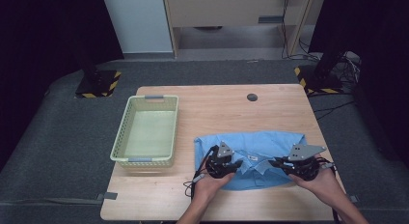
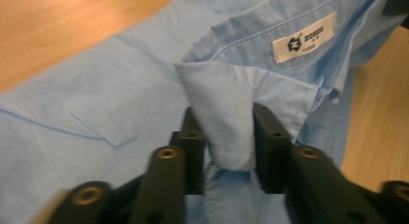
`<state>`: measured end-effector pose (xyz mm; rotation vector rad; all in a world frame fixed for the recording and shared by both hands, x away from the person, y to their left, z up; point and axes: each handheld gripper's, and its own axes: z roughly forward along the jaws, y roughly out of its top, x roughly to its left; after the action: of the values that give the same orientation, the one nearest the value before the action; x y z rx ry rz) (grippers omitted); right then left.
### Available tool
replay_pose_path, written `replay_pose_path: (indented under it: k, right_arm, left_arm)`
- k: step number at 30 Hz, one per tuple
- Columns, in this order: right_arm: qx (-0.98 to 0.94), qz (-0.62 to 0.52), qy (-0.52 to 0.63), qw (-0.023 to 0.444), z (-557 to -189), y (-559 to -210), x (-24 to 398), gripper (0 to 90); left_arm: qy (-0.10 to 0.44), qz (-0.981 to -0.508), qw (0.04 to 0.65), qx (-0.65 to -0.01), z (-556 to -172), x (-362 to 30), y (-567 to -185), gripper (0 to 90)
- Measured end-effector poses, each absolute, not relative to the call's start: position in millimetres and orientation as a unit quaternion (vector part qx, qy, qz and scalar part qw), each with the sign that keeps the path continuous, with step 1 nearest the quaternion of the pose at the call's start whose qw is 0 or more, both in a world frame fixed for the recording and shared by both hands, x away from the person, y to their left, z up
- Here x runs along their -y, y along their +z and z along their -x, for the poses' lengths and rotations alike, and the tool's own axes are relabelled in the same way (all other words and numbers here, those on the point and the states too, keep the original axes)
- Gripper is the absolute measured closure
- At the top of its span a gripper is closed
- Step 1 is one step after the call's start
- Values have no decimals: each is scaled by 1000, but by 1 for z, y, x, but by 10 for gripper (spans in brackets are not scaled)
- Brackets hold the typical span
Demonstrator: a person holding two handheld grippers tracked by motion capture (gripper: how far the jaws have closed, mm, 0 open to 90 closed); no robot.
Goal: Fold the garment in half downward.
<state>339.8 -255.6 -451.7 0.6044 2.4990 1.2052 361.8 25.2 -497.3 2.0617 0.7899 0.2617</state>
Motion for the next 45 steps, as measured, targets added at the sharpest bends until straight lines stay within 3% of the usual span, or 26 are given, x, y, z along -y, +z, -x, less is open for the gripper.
replay_pose_path:
  k: [5, 11, 14, 17, 20, 25, 28, 33, 45]
  right_arm:
    - [-870, -212, 419, 149, -340, -454, 257, 821]
    - [-877, -220, 396, 162, -336, -461, 252, 560]
    - [-884, -220, 374, 172, -334, -471, 246, 513]
    - [-887, -222, 369, 169, -337, -476, 241, 614]
    - [-889, -213, 369, 166, -337, -478, 237, 815]
    - [-889, -213, 345, 213, -332, -480, 233, 845]
    - [-893, -199, 321, 246, -324, -485, 231, 765]
    - [-897, -204, 319, 231, -312, -491, 234, 577]
    - [-865, -253, 404, 156, -292, -478, 258, 403]
  left_arm:
    - [137, -827, 445, -314, -355, -24, -491, 809]
    - [160, -822, 451, -309, -344, -26, -483, 819]
    - [165, -822, 452, -304, -342, -26, -482, 821]
    - [165, -823, 453, -300, -338, -24, -482, 821]
    - [162, -826, 451, -295, -334, -24, -482, 812]
    - [153, -833, 445, -292, -327, -26, -484, 776]
    - [147, -838, 436, -292, -320, -27, -489, 741]
    - [137, -841, 431, -297, -313, -29, -494, 655]
    - [98, -840, 446, -294, -285, -34, -490, 558]
